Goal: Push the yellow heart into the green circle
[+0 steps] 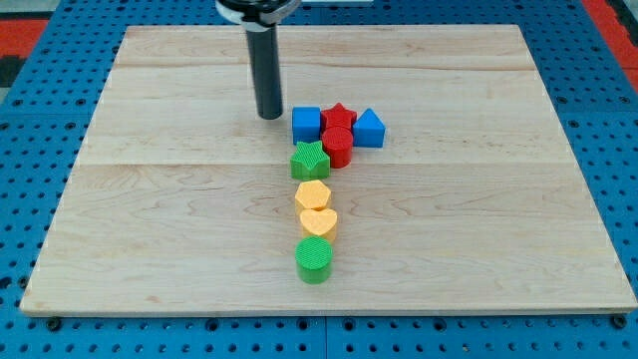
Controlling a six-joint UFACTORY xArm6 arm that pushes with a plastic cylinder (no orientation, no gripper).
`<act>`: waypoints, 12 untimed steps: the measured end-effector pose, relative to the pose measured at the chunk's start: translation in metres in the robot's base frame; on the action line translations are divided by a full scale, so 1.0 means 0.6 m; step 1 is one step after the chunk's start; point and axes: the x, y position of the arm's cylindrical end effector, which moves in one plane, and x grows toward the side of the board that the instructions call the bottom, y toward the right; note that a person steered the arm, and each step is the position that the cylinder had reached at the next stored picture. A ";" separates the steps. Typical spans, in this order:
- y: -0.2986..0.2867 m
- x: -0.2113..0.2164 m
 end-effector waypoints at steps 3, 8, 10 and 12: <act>-0.068 0.285; 0.062 0.359; 0.160 0.324; 0.166 0.321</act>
